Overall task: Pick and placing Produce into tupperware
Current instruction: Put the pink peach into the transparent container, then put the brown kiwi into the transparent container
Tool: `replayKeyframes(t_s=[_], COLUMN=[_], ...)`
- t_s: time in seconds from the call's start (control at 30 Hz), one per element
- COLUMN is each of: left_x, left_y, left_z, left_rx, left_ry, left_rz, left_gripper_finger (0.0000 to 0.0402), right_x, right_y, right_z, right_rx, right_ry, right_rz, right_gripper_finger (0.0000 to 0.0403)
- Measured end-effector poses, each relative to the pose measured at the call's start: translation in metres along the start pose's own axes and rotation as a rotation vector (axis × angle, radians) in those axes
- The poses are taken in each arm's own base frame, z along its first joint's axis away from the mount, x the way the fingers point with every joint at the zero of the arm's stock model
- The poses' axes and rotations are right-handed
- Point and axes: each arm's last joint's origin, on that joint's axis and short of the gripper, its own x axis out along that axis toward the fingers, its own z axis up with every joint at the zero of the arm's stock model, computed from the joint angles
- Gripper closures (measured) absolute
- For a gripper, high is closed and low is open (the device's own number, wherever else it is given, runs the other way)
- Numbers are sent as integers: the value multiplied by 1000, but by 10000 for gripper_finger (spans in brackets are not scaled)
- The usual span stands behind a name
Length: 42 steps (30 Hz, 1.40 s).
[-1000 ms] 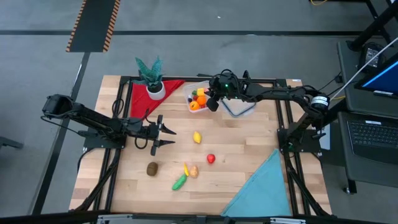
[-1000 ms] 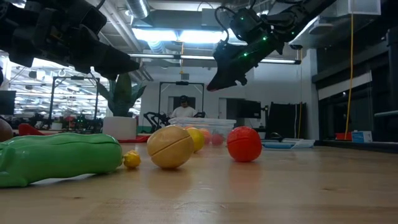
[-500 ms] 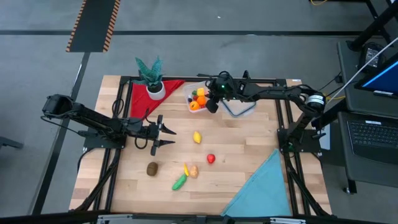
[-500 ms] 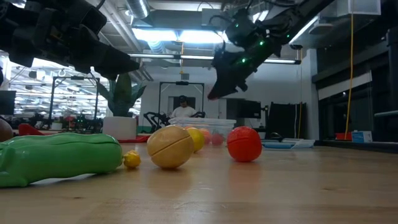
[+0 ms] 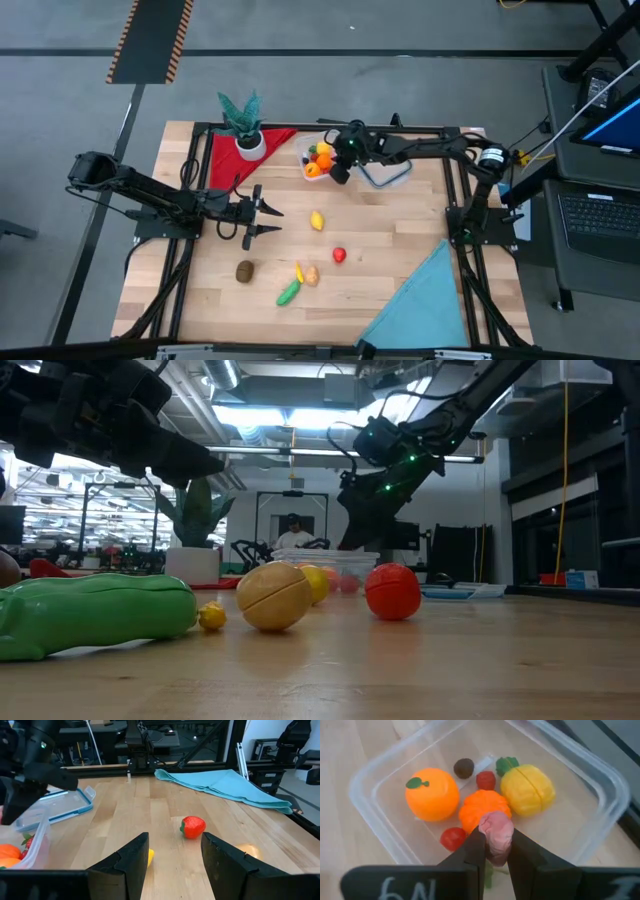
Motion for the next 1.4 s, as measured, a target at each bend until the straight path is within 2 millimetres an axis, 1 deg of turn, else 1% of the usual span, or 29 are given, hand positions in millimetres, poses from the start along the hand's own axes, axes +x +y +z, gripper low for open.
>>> replayKeyframes(t_s=[0.13,0.33,0.47,0.7,0.83,1.0,1.17,1.27,1.4], left_x=[0,0,0,0,0,0,0,0,0], left_y=[0,0,0,0,0,0,0,0,0], left_z=[0,0,0,0,0,0,0,0,0], left_rx=[0,0,0,0,0,0,0,0,1], left_ry=[0,0,0,0,0,0,0,0,0], left_rz=[0,0,0,0,0,0,0,0,0], left_gripper_finger=[227,227,227,227,227,227,227,227,227], right_x=[5,6,6,6,6,6,6,2,-11], right_y=[0,0,0,-2,-6,-9,-10,-9,-9], right_z=[-3,-4,-3,0,0,1,4,10,18], right_rx=[-4,-13,-45,-24,-17,-12,-12,-9,-6], right_ry=[9,12,3,-20,-22,-34,-63,-113,-150], right_rz=[-1,-3,-3,-24,-39,-77,-78,-78,-75], right_gripper_finger=[341,338,319,275,256,240,235,235,234])
